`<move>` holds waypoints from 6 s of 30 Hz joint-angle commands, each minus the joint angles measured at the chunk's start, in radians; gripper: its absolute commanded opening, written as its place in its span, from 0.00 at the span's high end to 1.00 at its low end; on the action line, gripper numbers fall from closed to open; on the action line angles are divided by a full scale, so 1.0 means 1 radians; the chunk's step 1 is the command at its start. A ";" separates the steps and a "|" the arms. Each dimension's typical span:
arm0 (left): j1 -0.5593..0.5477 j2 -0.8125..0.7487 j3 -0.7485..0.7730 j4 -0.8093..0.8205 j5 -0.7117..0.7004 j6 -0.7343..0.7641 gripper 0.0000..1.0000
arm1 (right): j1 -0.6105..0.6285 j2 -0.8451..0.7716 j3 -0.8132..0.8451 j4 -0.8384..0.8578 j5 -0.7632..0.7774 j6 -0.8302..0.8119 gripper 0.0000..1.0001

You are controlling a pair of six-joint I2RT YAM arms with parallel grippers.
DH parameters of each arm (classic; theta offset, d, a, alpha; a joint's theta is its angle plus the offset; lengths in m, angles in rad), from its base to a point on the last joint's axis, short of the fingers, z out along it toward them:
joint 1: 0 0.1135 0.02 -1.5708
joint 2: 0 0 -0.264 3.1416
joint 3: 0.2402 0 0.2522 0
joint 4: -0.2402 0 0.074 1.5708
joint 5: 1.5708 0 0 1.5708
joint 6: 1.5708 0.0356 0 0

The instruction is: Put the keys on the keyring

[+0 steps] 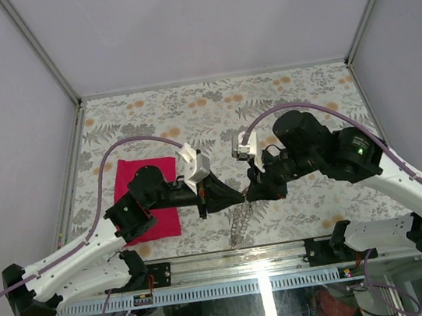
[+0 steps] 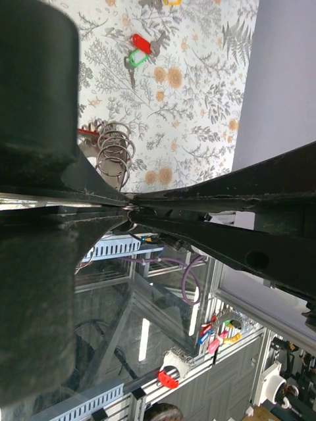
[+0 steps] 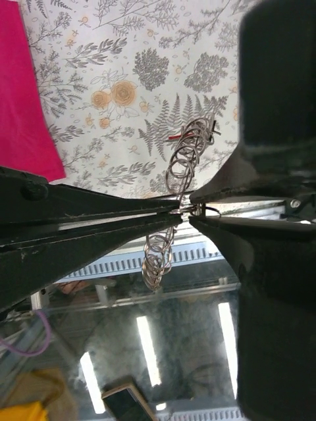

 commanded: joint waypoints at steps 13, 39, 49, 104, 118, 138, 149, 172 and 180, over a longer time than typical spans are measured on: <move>-0.007 -0.125 -0.044 0.119 -0.164 -0.047 1.00 | 0.005 -0.383 -0.385 0.653 0.288 0.470 0.61; -0.007 -0.159 -0.058 0.145 -0.219 -0.061 1.00 | 0.004 -0.443 -0.648 0.978 0.233 0.807 0.68; -0.007 -0.163 -0.052 0.133 -0.224 -0.056 1.00 | 0.006 -0.438 -0.652 0.968 0.218 0.805 0.92; -0.008 -0.124 -0.017 0.159 -0.083 -0.076 1.00 | 0.004 -0.536 -0.851 1.294 -0.021 0.194 0.66; -0.008 -0.133 -0.023 0.159 -0.089 -0.074 1.00 | 0.004 -0.495 -0.819 1.259 -0.064 0.203 0.85; -0.007 -0.125 -0.033 0.147 -0.102 -0.074 0.87 | 0.004 -0.401 -0.525 0.723 -0.092 0.043 1.00; -0.007 -0.118 -0.038 0.124 -0.115 -0.068 0.75 | 0.005 -0.280 -0.271 0.327 -0.033 -0.098 1.00; -0.015 -0.021 0.012 0.096 -0.028 -0.023 0.65 | 0.005 0.005 0.101 -0.082 0.001 -0.072 1.00; -0.020 0.003 0.009 0.095 -0.026 -0.015 0.65 | 0.005 0.033 0.125 -0.083 -0.023 -0.068 1.00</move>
